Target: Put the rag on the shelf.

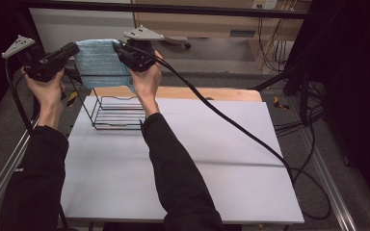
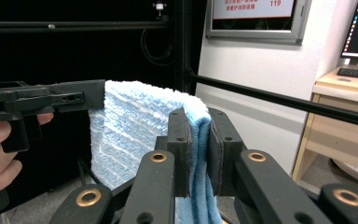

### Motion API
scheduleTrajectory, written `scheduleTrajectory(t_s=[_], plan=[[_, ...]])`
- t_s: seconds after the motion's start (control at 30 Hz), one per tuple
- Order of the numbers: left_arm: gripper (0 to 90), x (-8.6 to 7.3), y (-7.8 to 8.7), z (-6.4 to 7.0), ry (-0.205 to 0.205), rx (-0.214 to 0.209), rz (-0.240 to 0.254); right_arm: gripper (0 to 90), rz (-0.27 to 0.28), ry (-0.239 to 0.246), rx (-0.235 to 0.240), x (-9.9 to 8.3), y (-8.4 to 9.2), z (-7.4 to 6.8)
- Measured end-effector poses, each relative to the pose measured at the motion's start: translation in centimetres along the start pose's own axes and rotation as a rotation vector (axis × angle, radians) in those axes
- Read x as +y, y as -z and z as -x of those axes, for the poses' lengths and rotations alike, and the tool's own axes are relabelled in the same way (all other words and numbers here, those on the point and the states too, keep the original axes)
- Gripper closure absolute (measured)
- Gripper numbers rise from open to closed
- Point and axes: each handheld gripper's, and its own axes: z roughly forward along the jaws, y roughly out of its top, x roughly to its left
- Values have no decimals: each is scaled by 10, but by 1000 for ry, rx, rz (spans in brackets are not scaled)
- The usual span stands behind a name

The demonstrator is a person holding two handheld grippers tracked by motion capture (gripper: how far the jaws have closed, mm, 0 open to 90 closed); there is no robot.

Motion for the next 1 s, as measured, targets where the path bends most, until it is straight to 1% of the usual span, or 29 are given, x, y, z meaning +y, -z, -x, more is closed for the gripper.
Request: scheduleTrajectory(t_s=[0.07,0.13,0.17,0.2,0.27,0.33,0.43,0.57,0.63,0.73,0.87,1.0], plan=[[829,-3,2,0,4,-10,0,811,-5,-6,7,-3,1,0],[828,-7,5,-1,-1,-16,-2,810,-12,-19,14,-7,2,0],[828,-8,7,-1,-3,-21,-11,810,-17,-21,18,-9,2,0],[828,-10,8,-1,-5,-23,-7,810,-21,-21,21,-10,3,0],[828,-13,12,-1,-8,-33,-8,809,-26,-14,29,-13,4,-2],[827,-17,14,-2,-5,-38,-8,809,-32,7,32,-14,6,-4],[827,-21,16,-3,4,-38,-17,809,-47,10,34,-16,6,-7],[827,-23,21,-3,-14,-48,-17,809,-58,28,33,-18,7,-10],[826,-23,23,-3,-13,-58,-15,808,-56,16,47,-19,9,-10],[827,-23,24,-1,-25,-71,-14,808,-58,14,58,-21,13,-10],[826,-24,26,0,-23,-80,-13,808,-66,19,79,-22,18,-10],[822,-26,29,0,-16,-92,-21,807,-81,45,86,-23,21,-13]])
